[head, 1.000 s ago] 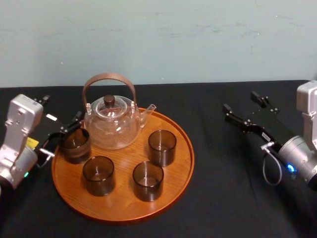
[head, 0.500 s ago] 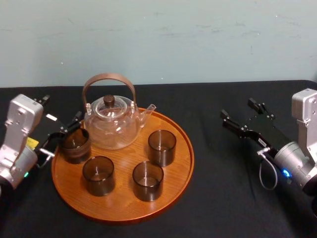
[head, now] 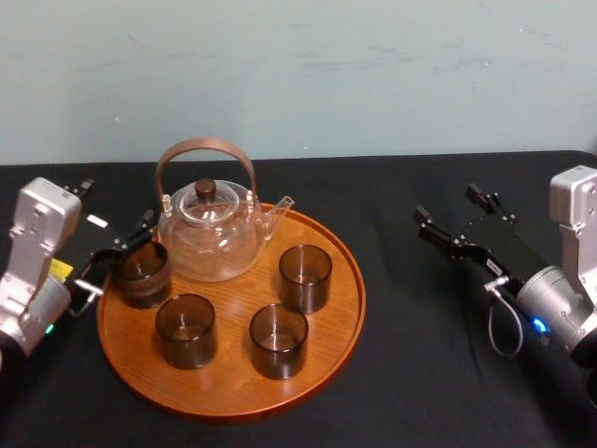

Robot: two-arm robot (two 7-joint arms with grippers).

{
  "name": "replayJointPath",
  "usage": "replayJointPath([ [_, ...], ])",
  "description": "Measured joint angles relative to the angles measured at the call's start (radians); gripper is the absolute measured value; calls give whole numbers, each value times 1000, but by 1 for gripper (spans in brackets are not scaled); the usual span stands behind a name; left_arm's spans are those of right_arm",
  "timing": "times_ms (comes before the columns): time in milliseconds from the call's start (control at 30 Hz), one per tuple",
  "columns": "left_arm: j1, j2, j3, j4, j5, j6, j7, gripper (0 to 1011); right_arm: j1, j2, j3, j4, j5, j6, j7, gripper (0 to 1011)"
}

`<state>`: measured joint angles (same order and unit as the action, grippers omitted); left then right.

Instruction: Pick up the glass from the table and place it on the tray.

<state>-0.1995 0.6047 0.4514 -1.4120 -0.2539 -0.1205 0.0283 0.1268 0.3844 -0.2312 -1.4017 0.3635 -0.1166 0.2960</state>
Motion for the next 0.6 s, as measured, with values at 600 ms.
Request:
replayJointPath([
  [600, 0, 0, 0, 0, 0, 0, 0, 1001, 0, 1, -1, -2, 2, 1, 0, 1002],
])
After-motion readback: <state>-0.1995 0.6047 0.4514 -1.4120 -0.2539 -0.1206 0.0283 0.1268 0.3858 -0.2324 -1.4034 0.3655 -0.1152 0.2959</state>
